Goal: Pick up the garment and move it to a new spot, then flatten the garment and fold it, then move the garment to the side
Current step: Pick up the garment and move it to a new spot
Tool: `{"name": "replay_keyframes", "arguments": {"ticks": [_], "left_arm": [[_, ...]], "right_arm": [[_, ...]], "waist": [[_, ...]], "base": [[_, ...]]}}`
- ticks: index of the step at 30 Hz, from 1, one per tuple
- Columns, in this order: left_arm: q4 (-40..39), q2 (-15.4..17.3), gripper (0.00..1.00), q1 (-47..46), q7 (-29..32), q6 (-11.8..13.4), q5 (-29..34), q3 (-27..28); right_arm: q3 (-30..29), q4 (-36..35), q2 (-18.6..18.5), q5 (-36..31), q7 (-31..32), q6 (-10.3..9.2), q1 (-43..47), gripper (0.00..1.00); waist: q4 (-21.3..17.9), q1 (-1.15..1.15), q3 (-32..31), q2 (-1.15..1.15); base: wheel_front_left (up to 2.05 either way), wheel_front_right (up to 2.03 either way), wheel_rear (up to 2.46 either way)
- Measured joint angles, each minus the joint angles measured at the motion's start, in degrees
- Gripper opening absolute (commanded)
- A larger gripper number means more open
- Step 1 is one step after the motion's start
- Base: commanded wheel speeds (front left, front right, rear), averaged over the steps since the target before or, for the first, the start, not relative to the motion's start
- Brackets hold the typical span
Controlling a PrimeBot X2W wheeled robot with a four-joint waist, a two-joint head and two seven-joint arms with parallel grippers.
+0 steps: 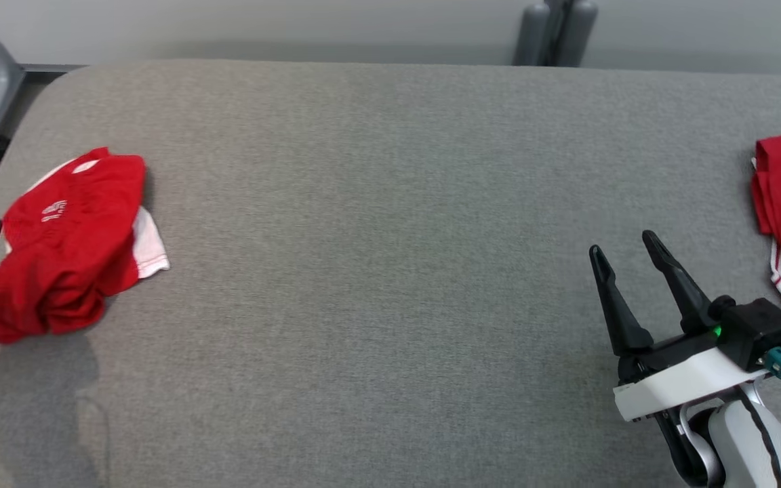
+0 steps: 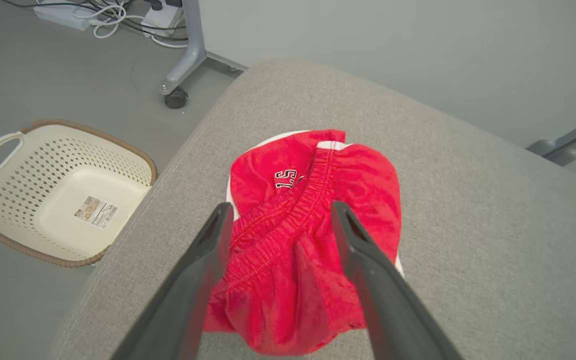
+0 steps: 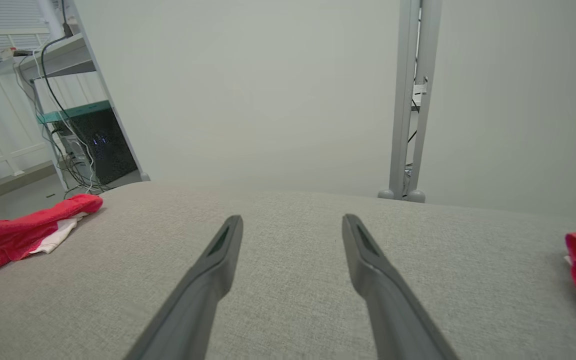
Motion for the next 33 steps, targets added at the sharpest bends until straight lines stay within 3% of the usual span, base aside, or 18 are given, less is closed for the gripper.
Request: {"name": "replay_keyframes", "arguments": {"ticks": [4, 9, 14, 15, 16, 17, 18, 24, 33], "left_arm": [[5.6, 2.6, 1.0, -1.4, 3.5, -0.2, -0.2, -1.1], [11.1, 3.2, 1.0, -1.5, 9.5, -0.3, -1.6, -2.7], [11.3, 3.6, 1.0, -1.5, 14.3, -0.2, -4.9, -4.3], [11.1, 3.8, 0.95, -1.6, 14.7, -0.2, -5.3, -4.7], [10.9, 4.0, 0.68, -1.6, 15.3, -0.2, -5.6, -5.0], [10.9, 4.2, 0.18, -1.7, 15.3, -0.2, -5.9, -5.1], [10.8, 4.2, 0.0, -1.7, 14.9, -0.2, -6.1, -5.2], [7.6, 4.3, 0.0, -1.8, 13.3, -0.3, -6.1, -9.1], [-5.4, 8.3, 0.0, -2.4, 12.5, -0.3, -7.4, -19.6]], "right_arm": [[-0.2, -0.2, -0.2, 0.2, 0.0, 0.0, -1.0, 1.0], [-0.4, -0.1, -0.6, 0.4, 0.0, 0.0, -1.4, 1.0], [-0.9, -0.1, -0.7, 0.5, 0.0, 0.0, -1.7, 1.0], [-0.9, -0.1, -0.7, 0.5, 0.0, 0.0, -1.7, 1.0], [-1.0, -0.1, -0.6, 0.5, 0.0, 0.0, -1.9, 1.0], [-1.0, -0.1, -0.6, 0.4, 0.0, 0.0, -2.0, 1.0], [-0.9, -0.1, -0.6, 0.4, 0.0, 0.0, -2.1, 1.0], [-1.0, 0.2, -0.1, 0.3, 0.0, 0.0, -2.3, 1.0], [-1.0, 1.1, 1.9, 0.4, 0.0, 0.0, -0.3, 1.0]], "waist": [[-3.4, 0.0, 2.6, 0.0], [-6.3, 0.0, 5.6, 0.0], [-7.5, 0.0, 7.0, 0.0], [-7.4, 0.0, 7.1, 0.0], [-7.3, 0.0, 7.0, 0.0], [-7.3, 0.0, 7.0, 0.0], [-7.2, 0.0, 6.9, 0.0], [-6.7, 0.0, 5.4, 0.0], [-6.4, 0.0, -0.1, 0.0]], "base": [[0.0, 0.0, 0.0], [0.0, 0.0, 0.0], [0.0, 0.0, 0.0], [0.0, 0.0, 0.0], [0.0, 0.0, 0.0], [0.0, 0.0, 0.0], [0.0, 0.0, 0.0], [0.0, 0.0, 0.0], [0.0, 0.0, 0.0]]}}
